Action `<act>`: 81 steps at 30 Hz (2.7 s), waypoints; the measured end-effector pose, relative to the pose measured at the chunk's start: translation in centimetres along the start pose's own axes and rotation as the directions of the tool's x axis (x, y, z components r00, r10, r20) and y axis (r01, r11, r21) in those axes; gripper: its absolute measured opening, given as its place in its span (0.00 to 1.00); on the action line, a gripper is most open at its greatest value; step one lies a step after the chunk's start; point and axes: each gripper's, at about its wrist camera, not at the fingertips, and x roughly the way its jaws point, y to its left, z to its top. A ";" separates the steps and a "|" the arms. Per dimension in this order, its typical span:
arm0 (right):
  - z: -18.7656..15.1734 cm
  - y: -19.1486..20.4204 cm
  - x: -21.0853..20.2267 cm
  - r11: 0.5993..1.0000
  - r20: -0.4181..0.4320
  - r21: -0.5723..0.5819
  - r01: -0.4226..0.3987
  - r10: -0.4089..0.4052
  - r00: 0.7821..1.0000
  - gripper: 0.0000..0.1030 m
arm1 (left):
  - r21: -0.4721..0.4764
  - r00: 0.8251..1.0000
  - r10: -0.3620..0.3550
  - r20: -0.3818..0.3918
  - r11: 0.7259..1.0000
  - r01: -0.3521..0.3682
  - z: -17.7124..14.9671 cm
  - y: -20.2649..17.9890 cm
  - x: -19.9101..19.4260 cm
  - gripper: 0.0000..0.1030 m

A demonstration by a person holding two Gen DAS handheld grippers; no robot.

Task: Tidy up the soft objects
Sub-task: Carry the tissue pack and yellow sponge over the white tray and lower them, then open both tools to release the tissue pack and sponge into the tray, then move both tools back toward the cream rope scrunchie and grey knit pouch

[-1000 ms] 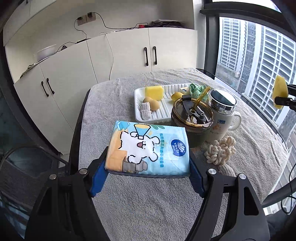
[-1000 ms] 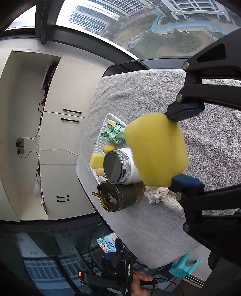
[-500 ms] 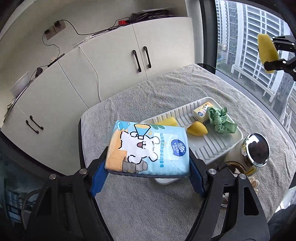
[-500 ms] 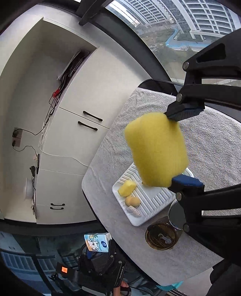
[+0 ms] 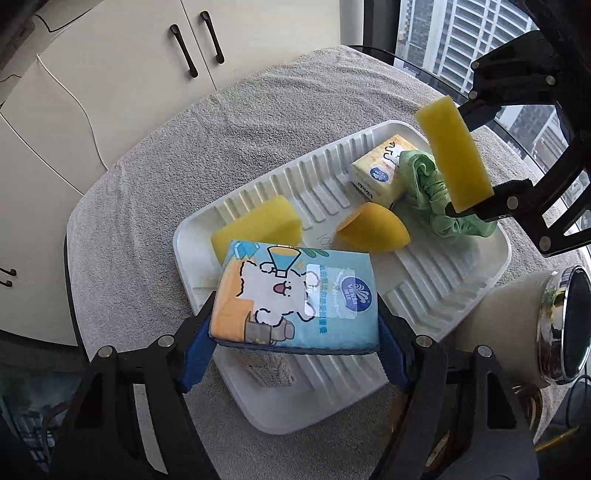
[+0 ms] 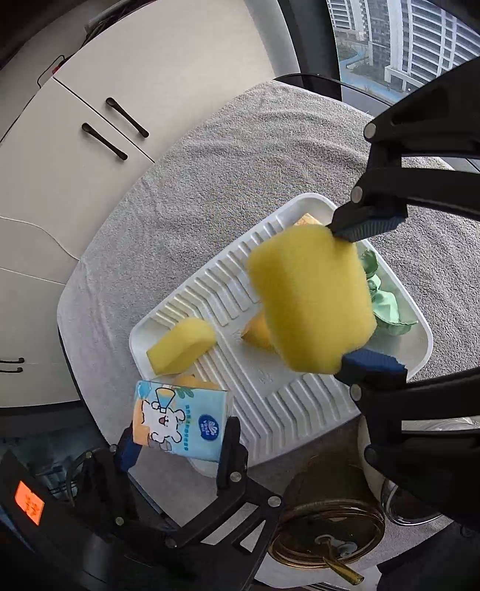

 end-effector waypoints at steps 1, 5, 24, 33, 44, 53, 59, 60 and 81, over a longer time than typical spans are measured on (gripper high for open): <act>0.0 0.2 0.9 1.000 -0.018 -0.011 -0.006 0.006 1.000 0.52 | 0.003 1.000 -0.004 -0.005 1.000 0.004 0.0 -0.1 0.5 0.71; 0.4 1.2 3.2 0.998 -0.057 -0.052 -0.033 0.030 0.998 0.53 | 0.018 1.000 -0.023 -0.018 1.000 0.023 0.3 -0.6 1.8 0.71; 0.9 1.5 4.2 0.998 -0.032 -0.023 -0.055 0.054 0.998 0.66 | -0.087 0.996 -0.084 0.007 0.993 0.084 0.4 0.7 2.6 0.88; 0.4 1.1 2.9 0.999 -0.001 -0.004 -0.038 0.038 0.999 0.81 | -0.133 0.994 -0.094 0.050 0.986 0.100 0.5 1.1 1.5 0.93; -1.5 -0.4 -1.7 0.997 0.114 0.067 -0.048 0.041 0.993 0.84 | -0.183 0.984 -0.099 0.148 0.975 0.125 -0.5 2.2 -2.3 0.95; -7.7 -2.1 -7.8 0.975 0.264 0.211 -0.072 0.014 0.965 0.85 | -0.287 0.967 -0.055 0.250 0.949 0.128 -5.0 3.8 -7.3 0.95; -12.9 -1.3 -10.4 0.951 0.357 0.280 -0.132 0.024 0.934 0.87 | -0.333 0.956 -0.017 0.293 0.935 0.119 -9.8 3.2 -9.6 0.95; -14.2 -1.0 -10.7 0.947 0.373 0.289 -0.141 0.024 0.927 0.87 | -0.339 0.955 -0.010 0.297 0.934 0.115 -10.7 2.9 -9.8 0.95; -29.5 13.3 -5.3 0.831 0.479 0.481 -0.279 0.017 0.878 1.00 | -0.350 0.935 -0.004 0.355 0.927 0.136 -26.9 -12.4 -9.8 1.00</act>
